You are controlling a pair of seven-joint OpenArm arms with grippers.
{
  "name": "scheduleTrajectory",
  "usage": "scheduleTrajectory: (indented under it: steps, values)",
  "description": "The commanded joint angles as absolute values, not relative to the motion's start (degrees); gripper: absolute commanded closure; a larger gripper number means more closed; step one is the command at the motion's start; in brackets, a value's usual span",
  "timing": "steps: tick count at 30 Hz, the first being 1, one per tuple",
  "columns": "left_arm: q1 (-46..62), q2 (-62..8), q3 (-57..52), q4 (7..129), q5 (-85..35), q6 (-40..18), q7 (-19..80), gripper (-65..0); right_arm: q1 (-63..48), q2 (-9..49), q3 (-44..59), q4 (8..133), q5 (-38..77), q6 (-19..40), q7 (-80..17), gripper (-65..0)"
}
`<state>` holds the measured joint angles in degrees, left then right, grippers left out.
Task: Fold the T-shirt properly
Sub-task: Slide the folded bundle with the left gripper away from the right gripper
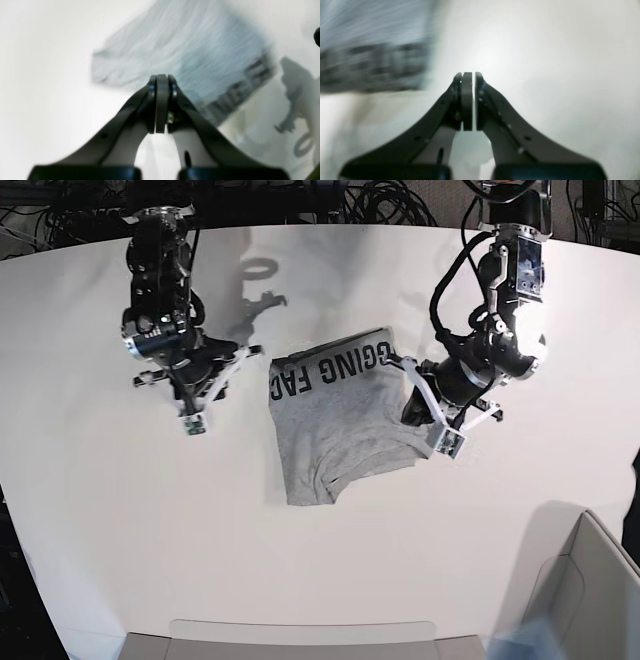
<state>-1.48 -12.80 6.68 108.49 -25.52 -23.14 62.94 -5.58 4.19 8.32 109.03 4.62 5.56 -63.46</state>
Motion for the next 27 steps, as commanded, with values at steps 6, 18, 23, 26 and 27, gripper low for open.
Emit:
scheduleTrajectory:
  steps: [6,18,23,26,27]
  values:
    - [-9.36,-9.63,19.47,100.53,-25.63,-23.16,61.76,0.0,-8.48,3.91,19.38,115.65,5.23,5.67,-62.55,-1.4]
    - [-16.31,-8.84,28.44,75.91,-25.63,-23.16,55.78,0.0,-13.23,3.91,21.76,116.26,5.41,5.85,-62.37,-1.5]
    - [-14.55,-15.96,29.93,74.51,-25.54,-23.16,52.62,0.0,-12.79,4.0,21.76,116.26,5.32,5.85,-62.37,-1.5]
    - [-11.91,-21.58,26.42,74.42,-25.54,-23.16,51.38,0.0,-12.79,4.0,21.76,116.26,5.32,5.85,-62.37,-1.5]
    - [-11.38,-23.08,25.19,74.42,-25.54,-23.16,51.12,0.0,-12.79,4.0,21.67,116.26,5.32,5.85,-62.37,-1.5]
